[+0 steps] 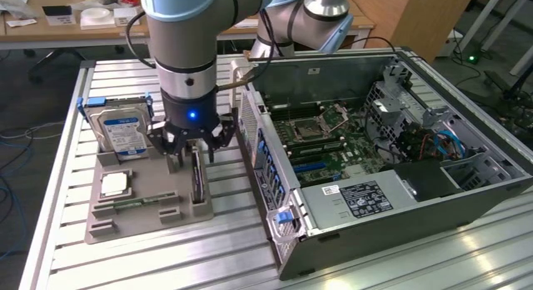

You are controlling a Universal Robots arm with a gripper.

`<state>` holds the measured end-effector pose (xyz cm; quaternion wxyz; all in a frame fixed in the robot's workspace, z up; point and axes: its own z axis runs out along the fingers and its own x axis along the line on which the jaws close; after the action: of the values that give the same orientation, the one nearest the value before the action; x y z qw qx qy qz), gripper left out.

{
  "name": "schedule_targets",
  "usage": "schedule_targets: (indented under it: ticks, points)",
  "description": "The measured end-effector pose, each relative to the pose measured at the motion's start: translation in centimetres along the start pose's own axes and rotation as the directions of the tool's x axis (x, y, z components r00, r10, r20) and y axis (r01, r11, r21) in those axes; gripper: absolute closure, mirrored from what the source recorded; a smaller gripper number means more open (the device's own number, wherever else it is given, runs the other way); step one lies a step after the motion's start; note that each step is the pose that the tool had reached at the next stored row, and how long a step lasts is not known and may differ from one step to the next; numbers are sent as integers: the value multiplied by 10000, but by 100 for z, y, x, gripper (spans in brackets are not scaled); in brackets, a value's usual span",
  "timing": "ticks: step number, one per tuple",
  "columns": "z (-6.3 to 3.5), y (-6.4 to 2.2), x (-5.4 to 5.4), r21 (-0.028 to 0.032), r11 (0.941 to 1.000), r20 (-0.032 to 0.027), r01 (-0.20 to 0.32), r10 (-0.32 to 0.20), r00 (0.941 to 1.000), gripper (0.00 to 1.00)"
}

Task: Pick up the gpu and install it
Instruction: 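Pick up the gpu and move the gpu toward the slot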

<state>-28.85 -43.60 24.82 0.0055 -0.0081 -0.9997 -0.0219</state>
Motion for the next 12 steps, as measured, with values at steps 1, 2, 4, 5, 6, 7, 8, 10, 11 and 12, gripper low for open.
schedule_targets:
  ticks: [1,2,4,5,6,7,8,10,11,12]
  points:
    - [17,3,0,0,10000,0,1,-1,10000,41]
    - [33,12,0,1,10000,-1,-1,1,10000,41]
    - [61,19,0,1,10000,-1,0,0,10000,41]
    - [70,19,0,0,10000,0,0,0,10000,41]
    - [73,18,0,1,10000,-2,1,-1,10000,41]
    - [76,14,1,2,10000,-2,0,0,10000,41]
    - [83,12,1,0,10000,0,-1,1,10000,41]
    - [110,11,1,0,10000,-1,-2,2,10000,41]
    - [128,10,1,0,10000,0,-2,2,10000,41]
    - [146,9,0,1,10000,-1,-1,1,10000,41]
